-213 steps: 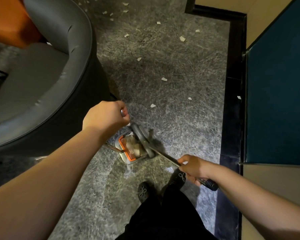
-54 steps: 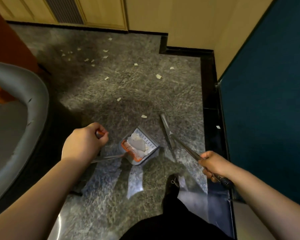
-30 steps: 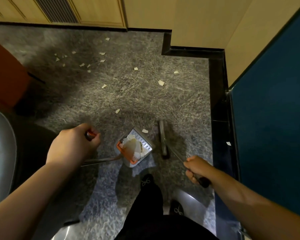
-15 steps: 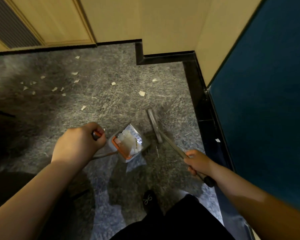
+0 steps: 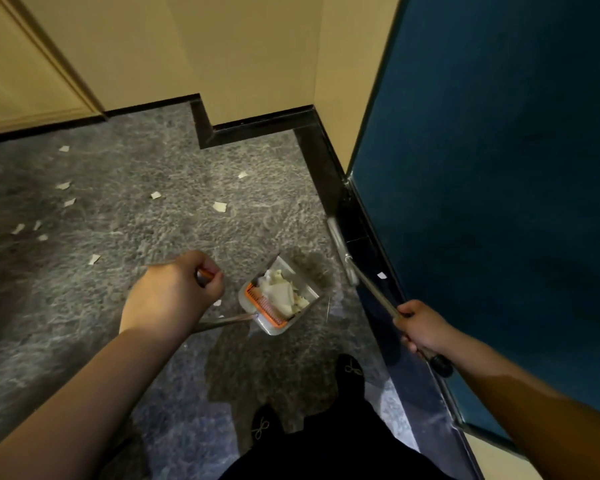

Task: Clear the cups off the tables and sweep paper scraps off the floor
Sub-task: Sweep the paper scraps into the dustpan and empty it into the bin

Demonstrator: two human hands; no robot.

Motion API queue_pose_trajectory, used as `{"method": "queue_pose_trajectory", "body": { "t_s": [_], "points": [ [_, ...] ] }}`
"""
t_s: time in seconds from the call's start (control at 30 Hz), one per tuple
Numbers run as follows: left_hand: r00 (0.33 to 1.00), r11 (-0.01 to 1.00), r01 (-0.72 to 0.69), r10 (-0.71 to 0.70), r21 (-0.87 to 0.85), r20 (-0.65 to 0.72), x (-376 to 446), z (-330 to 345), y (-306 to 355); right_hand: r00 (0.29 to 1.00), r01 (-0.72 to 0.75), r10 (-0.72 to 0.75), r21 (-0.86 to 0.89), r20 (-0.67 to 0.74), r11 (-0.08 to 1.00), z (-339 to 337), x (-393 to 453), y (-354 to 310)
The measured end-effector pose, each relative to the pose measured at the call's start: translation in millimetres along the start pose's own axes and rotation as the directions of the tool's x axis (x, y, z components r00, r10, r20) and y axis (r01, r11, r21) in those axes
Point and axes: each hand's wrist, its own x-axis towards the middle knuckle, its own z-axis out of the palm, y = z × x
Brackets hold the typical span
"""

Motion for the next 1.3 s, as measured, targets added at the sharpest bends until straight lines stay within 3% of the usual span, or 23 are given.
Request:
{"method": "queue_pose_trajectory", "body": {
  "t_s": [0.37,0.77,0.97,1.3],
  "points": [
    [0.998,0.998,0.052,-0.051,-0.028,0.023,35.6,53.2,82.3,0.997,-0.057,0.050,-0.155,-0.050,0.986,-91.5,56.7,24.6],
    [0.992,0.992,0.124,-0.124,0.009,0.032,42.9,63.9,99.5,0.977,-0.070,0.140,-0.385,0.158,0.920,-102.2,91.0,-6.4],
    [0.994,0.993,0.112,-0.112,0.037,0.017,39.8,62.8,99.4,0.958,-0.109,0.153,-0.185,0.242,0.977,-90.5,73.3,11.2],
    [0.995,0.990,0.093,-0.095,0.102,0.014,39.0,62.6,101.5,0.981,-0.036,0.045,-0.051,0.191,0.998,-80.7,71.1,19.0]
  ]
}}
